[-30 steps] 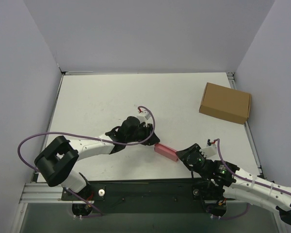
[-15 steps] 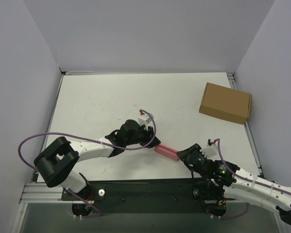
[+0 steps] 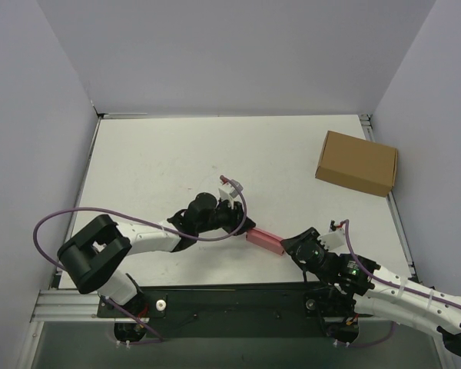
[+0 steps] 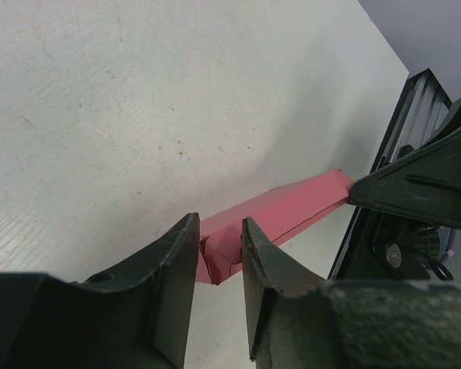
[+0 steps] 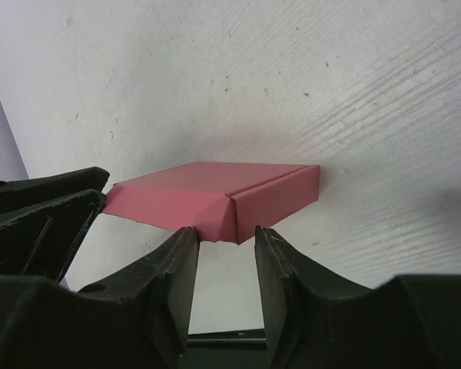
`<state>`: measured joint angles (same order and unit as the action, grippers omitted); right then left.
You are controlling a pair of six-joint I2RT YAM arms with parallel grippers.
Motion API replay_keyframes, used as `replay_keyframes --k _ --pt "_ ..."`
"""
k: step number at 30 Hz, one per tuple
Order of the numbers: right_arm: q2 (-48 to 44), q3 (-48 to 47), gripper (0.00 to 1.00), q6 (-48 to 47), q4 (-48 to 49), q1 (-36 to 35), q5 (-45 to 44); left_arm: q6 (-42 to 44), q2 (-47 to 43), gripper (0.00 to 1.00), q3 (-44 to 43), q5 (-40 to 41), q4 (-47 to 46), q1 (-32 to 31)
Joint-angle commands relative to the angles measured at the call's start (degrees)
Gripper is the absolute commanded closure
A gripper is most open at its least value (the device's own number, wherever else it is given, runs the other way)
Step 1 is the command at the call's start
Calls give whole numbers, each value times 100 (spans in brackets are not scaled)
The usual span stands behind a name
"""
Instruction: Fold the paper box
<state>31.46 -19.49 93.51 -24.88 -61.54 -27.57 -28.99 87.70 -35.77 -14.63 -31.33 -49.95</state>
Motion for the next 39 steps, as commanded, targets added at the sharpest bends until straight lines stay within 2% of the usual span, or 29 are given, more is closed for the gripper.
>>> replay_keyframes --k 1,7,17,28,32,36,39 --pt "88 243 65 18 -834 28 -117 482 432 62 456 -83 813 -93" --pt "62 358 66 132 -860 37 -3 711 502 62 676 -110 497 -93" --pt "18 516 68 307 -878 45 103 957 608 62 835 118 496 -111" --pt "-17 621 77 361 -878 63 138 1133 766 58 896 636 576 -401" --pt "-17 639 86 378 -878 72 129 1220 766 55 896 918 707 -541" --pt "9 630 87 378 -878 63 121 1265 740 53 844 1357 1058 -735" --pt "18 621 88 352 -878 63 121 1063 766 54 887 1385 1051 -718"
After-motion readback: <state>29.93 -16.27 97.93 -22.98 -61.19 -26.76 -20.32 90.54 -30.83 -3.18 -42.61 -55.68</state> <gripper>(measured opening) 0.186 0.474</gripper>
